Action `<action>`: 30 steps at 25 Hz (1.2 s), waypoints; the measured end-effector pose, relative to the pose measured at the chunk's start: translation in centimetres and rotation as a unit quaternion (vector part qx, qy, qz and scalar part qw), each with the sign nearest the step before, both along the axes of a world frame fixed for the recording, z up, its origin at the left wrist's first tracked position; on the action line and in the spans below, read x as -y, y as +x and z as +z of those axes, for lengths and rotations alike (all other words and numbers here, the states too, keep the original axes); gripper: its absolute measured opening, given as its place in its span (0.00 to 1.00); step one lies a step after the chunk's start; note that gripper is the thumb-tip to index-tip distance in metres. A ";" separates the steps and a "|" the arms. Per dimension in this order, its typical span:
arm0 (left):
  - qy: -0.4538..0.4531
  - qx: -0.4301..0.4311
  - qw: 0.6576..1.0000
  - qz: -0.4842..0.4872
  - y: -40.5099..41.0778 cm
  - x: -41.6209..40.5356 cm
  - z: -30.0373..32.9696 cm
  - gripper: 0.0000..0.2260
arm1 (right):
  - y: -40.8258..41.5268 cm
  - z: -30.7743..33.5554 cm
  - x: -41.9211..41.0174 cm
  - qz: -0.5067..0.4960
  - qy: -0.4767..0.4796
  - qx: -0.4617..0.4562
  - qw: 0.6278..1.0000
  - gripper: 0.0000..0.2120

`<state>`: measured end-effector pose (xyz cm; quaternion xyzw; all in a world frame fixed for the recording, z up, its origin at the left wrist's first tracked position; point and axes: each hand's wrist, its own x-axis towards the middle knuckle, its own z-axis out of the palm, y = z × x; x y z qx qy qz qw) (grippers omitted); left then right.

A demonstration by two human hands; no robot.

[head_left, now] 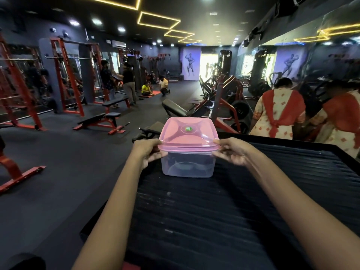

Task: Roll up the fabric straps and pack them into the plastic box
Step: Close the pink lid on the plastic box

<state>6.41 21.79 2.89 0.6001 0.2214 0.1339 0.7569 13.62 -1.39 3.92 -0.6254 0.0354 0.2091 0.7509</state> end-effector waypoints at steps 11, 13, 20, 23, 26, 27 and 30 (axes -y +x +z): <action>0.711 0.139 0.660 -0.199 -0.3 7.0 2.3 0.26 | -2.6 -1.2 3.7 0.009 -0.147 0.268 0.952 0.06; 0.724 0.175 0.620 -0.247 0.3 9.8 0.4 0.25 | -2.8 -2.5 4.6 -0.027 -0.222 0.532 0.816 0.09; 0.776 0.354 0.521 -0.015 1.1 10.4 -4.4 0.20 | -1.8 -5.6 6.4 0.005 -0.399 0.759 0.514 0.20; 0.784 0.362 0.504 -0.017 1.1 10.3 -4.3 0.19 | -1.7 -5.5 6.0 -0.020 -0.386 0.789 0.478 0.15; 0.785 0.371 0.495 -0.012 1.3 10.2 -4.6 0.18 | -1.6 -5.9 6.0 -0.025 -0.392 0.795 0.463 0.15; 0.785 0.375 0.493 -0.010 1.4 10.2 -4.8 0.18 | -1.7 -6.2 5.9 -0.025 -0.395 0.790 0.468 0.17; 0.782 0.380 0.494 -0.009 1.5 10.2 -4.9 0.17 | -1.8 -6.4 5.6 -0.026 -0.398 0.784 0.476 0.15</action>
